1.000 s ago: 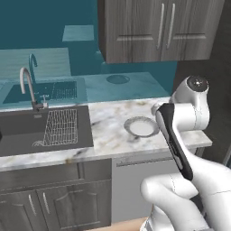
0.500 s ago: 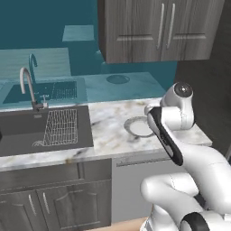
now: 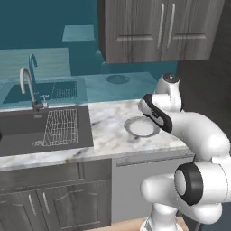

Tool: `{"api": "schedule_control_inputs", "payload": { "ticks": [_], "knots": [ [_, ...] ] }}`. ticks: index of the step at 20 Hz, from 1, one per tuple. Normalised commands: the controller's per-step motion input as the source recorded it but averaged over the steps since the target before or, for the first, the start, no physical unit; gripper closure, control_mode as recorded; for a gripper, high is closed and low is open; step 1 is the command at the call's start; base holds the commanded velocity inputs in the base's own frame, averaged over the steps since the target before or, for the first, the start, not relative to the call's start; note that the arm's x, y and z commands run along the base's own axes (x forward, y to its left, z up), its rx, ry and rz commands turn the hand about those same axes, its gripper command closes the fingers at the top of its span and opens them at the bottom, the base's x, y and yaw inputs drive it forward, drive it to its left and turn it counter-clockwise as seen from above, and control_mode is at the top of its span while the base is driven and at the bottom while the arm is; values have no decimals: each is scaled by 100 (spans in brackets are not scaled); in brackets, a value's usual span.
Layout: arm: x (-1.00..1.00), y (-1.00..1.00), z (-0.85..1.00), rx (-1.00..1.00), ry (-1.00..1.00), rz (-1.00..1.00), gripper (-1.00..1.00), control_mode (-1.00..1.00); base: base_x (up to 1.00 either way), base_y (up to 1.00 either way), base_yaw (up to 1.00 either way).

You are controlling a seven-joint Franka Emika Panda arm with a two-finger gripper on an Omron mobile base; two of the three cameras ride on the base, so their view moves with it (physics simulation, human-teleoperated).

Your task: Pick garlic from the fridge and place it on the plate on the counter.

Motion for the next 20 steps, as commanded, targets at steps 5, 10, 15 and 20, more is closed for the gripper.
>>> {"api": "schedule_control_inputs", "payload": {
  "ticks": [5, 10, 15, 20],
  "knots": [
    [39, 0, -37, 8, 6, 0, 100, -100, 0, 0, 0],
    [9, 0, -68, 1, 4, 0, 100, -100, 0, 0, 0],
    [5, 0, -50, -1, 10, 0, 100, -100, 0, 0, 0],
    [12, 0, -24, -3, 3, 0, 100, -100, 0, 0, 0]
  ]
}}
